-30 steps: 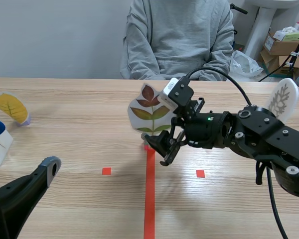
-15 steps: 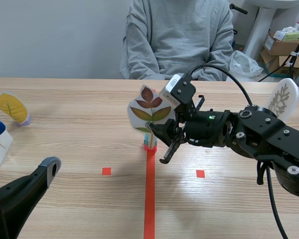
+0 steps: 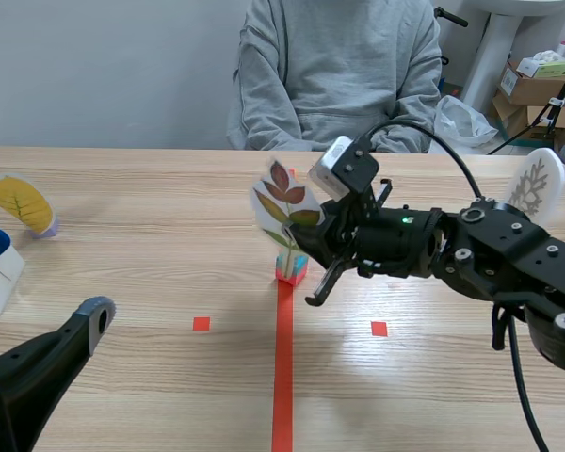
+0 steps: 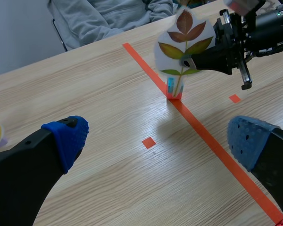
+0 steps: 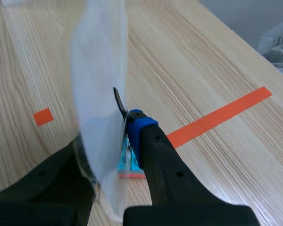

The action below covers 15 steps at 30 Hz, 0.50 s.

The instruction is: Do the leaf sorting experiment

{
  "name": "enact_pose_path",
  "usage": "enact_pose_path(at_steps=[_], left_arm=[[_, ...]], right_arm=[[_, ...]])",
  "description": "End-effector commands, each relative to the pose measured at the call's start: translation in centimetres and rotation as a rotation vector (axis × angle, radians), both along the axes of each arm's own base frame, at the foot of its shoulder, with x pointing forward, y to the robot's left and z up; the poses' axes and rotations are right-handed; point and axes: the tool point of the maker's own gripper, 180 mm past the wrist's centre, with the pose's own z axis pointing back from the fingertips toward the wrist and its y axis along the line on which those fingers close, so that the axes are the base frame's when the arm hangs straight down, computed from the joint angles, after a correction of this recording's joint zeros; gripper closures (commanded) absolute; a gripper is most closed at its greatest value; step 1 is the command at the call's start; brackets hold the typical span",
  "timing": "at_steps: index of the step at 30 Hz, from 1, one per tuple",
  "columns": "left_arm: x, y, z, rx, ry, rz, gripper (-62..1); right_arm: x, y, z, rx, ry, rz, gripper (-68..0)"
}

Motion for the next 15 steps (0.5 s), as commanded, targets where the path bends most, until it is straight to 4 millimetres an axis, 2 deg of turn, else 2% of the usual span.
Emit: enact_pose_path(at_steps=[1, 4, 9, 15], left_arm=[[0.2, -0.1, 0.5, -0.017, -0.02, 0.005, -62.3], [0.2, -0.1, 0.5, -0.017, -0.02, 0.005, -62.3], [0.2, -0.1, 0.5, -0.017, -0.02, 0.005, -62.3], [0.2, -0.1, 0.5, -0.017, -0.02, 0.005, -62.3]], right_arm=[[0.5, -1.7, 1.9, 0.02, -0.052, -0.029, -1.5], [-0.3, -4.1, 1.8, -0.013, -0.059, -0.08, -1.5], [-2.7, -8.6, 1.8, -0.055, -0.051, -0.166, -1.5], [-4.1, -15.3, 1.9, -0.048, 0.007, -0.373, -1.5]])
